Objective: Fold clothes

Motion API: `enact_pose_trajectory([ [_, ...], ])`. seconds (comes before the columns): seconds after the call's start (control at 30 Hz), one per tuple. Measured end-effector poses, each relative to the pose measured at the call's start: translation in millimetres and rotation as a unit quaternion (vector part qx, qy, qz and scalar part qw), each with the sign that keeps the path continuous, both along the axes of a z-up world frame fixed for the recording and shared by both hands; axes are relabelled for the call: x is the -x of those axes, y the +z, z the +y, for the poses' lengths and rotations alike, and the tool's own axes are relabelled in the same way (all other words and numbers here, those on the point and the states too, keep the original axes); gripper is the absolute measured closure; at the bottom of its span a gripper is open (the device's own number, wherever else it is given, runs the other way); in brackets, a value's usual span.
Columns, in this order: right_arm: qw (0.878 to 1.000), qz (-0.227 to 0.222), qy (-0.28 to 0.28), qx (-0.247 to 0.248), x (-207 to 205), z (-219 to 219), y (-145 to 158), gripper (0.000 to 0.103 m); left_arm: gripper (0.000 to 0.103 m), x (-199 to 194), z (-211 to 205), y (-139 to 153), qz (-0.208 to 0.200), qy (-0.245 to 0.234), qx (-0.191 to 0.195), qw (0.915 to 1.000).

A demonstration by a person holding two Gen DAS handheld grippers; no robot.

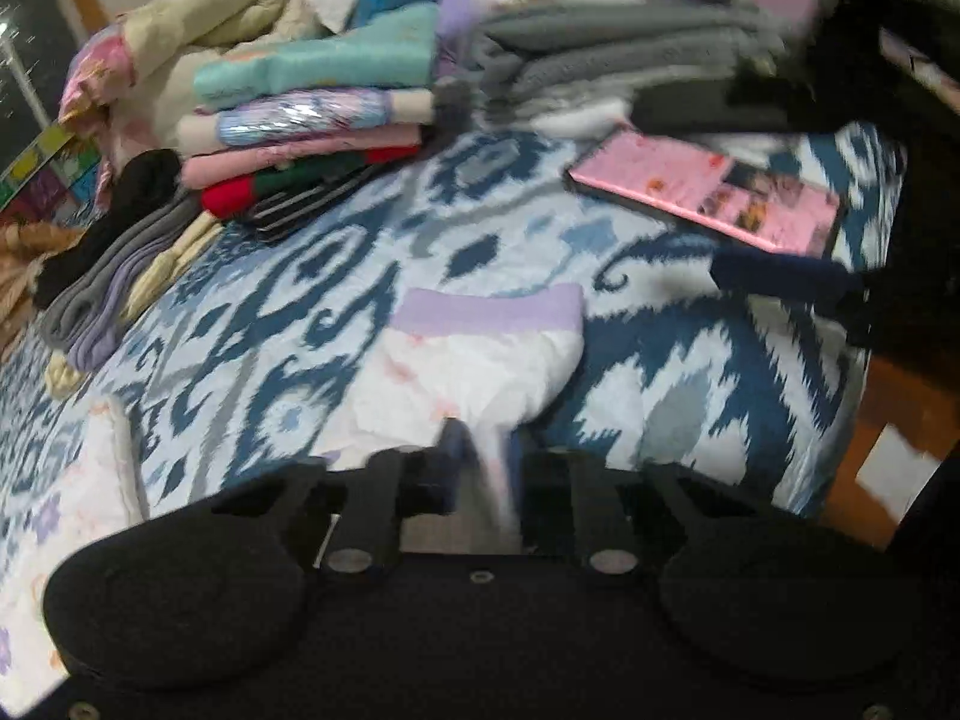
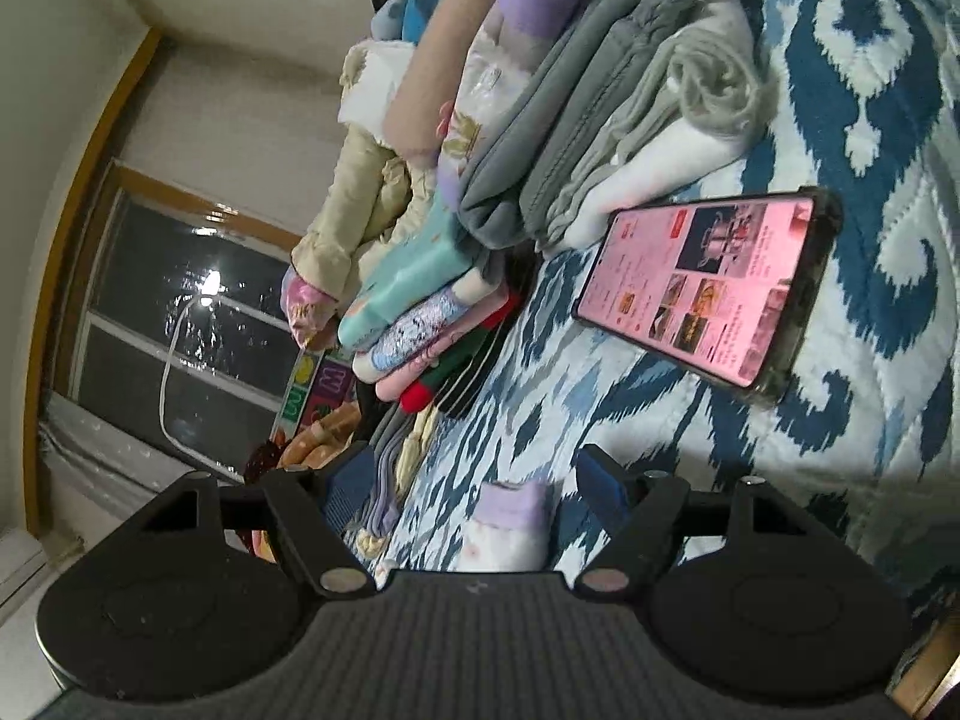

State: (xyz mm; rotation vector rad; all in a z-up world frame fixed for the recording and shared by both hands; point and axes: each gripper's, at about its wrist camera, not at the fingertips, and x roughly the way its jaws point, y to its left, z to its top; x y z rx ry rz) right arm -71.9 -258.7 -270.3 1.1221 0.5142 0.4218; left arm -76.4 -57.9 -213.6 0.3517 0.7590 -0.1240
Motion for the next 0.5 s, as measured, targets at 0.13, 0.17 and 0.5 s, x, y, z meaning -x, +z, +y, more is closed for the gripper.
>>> enact_pose_trajectory([
  [0.13,1.0,-0.019,0.02,0.013,2.5,8.3,6.7,0.028,0.095,18.1,34.4,28.4,-0.029,0.036,0.059,0.9972],
  [0.17,0.999,-0.026,0.029,0.021,3.7,12.5,9.8,0.028,0.096,24.4,47.8,35.5,-0.036,0.048,0.077,0.9952],
  [0.5,0.93,-0.171,0.236,0.225,53.8,133.6,59.5,0.024,0.096,105.3,188.5,95.7,-0.115,0.167,0.222,0.9539],
])
